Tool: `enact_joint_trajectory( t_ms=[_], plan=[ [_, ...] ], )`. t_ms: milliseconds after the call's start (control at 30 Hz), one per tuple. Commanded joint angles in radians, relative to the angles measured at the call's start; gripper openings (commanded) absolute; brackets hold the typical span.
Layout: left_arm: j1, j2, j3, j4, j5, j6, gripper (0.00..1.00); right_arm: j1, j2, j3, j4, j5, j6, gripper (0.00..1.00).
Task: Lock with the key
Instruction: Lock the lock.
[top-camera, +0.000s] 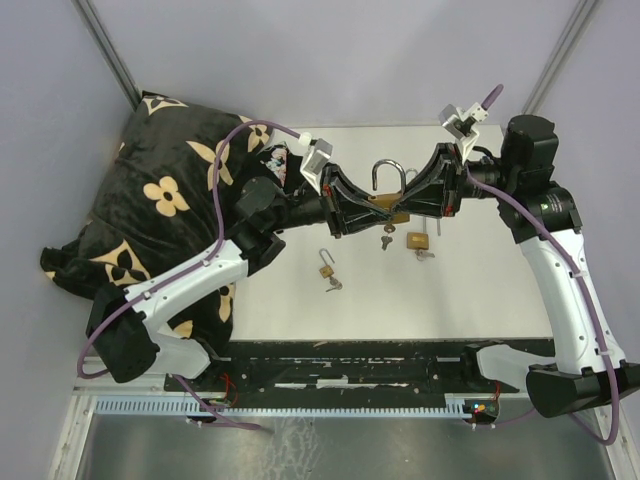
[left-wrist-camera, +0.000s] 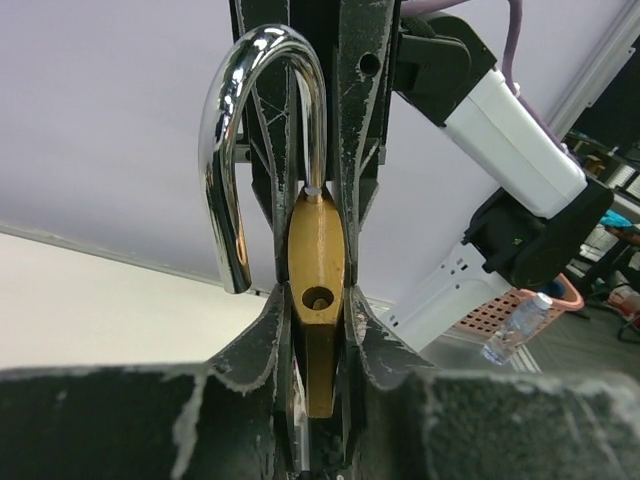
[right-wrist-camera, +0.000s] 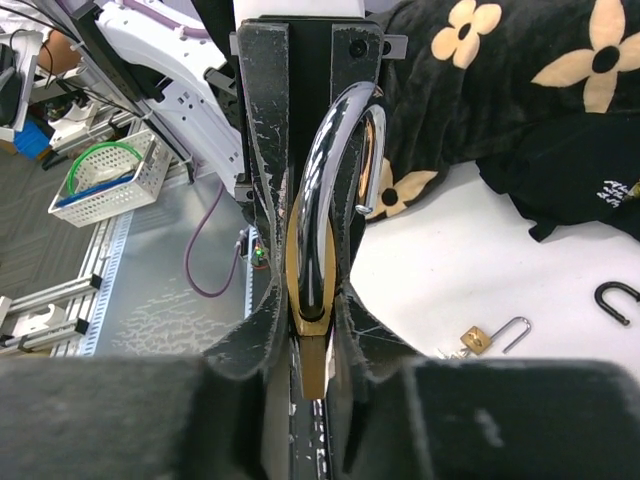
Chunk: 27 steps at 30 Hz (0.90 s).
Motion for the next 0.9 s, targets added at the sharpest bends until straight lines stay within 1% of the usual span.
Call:
enact_joint_trajectory(
  t_ms=[0,67,100,167,233,267,300,333,367,433,467,533,600,700,867],
  plan=[
    [0.001,-0.036,0.019,-0.067,0.023,0.147,0.03,-0.015,-0.023,0.026,0.056,-0.033,0.012,0.31],
    [0.002,-0.049,0.008,-0.121,0.010,0.222,0.03,-0.029,-0.018,0.046,-0.046,-0.028,-0.083,0.41],
    [0.001,-0.054,-0.003,-0.123,0.003,0.239,0.03,-0.033,-0.014,0.060,-0.114,-0.017,-0.153,0.44],
    [0.002,-0.056,-0.018,-0.111,0.007,0.258,0.03,-0.033,-0.003,0.097,-0.300,0.021,-0.330,0.46],
    [0.000,-0.053,-0.028,-0.105,0.004,0.276,0.03,-0.034,0.012,0.122,-0.472,0.059,-0.475,0.44],
    [0.000,-0.050,-0.038,-0.093,0.003,0.282,0.03,-0.032,0.022,0.138,-0.555,0.084,-0.595,0.44],
    [0.000,-0.047,-0.049,-0.066,0.003,0.285,0.03,-0.031,0.031,0.146,-0.622,0.102,-0.666,0.45],
    [0.000,-0.042,-0.062,-0.057,0.003,0.295,0.03,-0.032,0.039,0.149,-0.681,0.130,-0.735,0.47],
    [-0.005,-0.037,-0.071,-0.057,0.003,0.321,0.03,-0.032,0.046,0.146,-0.726,0.158,-0.801,0.51],
    [-0.018,-0.028,-0.113,-0.056,-0.016,0.404,0.03,-0.034,0.048,0.127,-0.762,0.232,-0.877,0.61],
    [-0.032,-0.022,-0.138,-0.055,-0.033,0.483,0.03,-0.038,0.045,0.119,-0.768,0.270,-0.903,0.67],
    [-0.064,-0.013,-0.204,-0.049,-0.099,0.593,0.03,-0.057,0.041,0.120,-0.797,0.299,-0.962,0.77],
    [-0.101,-0.003,-0.277,-0.004,-0.185,0.677,0.03,-0.076,0.043,0.138,-0.855,0.321,-1.051,0.84],
    [-0.132,0.027,-0.372,0.085,-0.271,0.748,0.03,-0.096,0.056,0.147,-0.963,0.356,-1.202,0.88],
    [-0.160,0.126,-0.416,0.151,-0.302,0.809,0.03,-0.115,0.129,0.107,-1.070,0.364,-1.319,0.88]
  ],
)
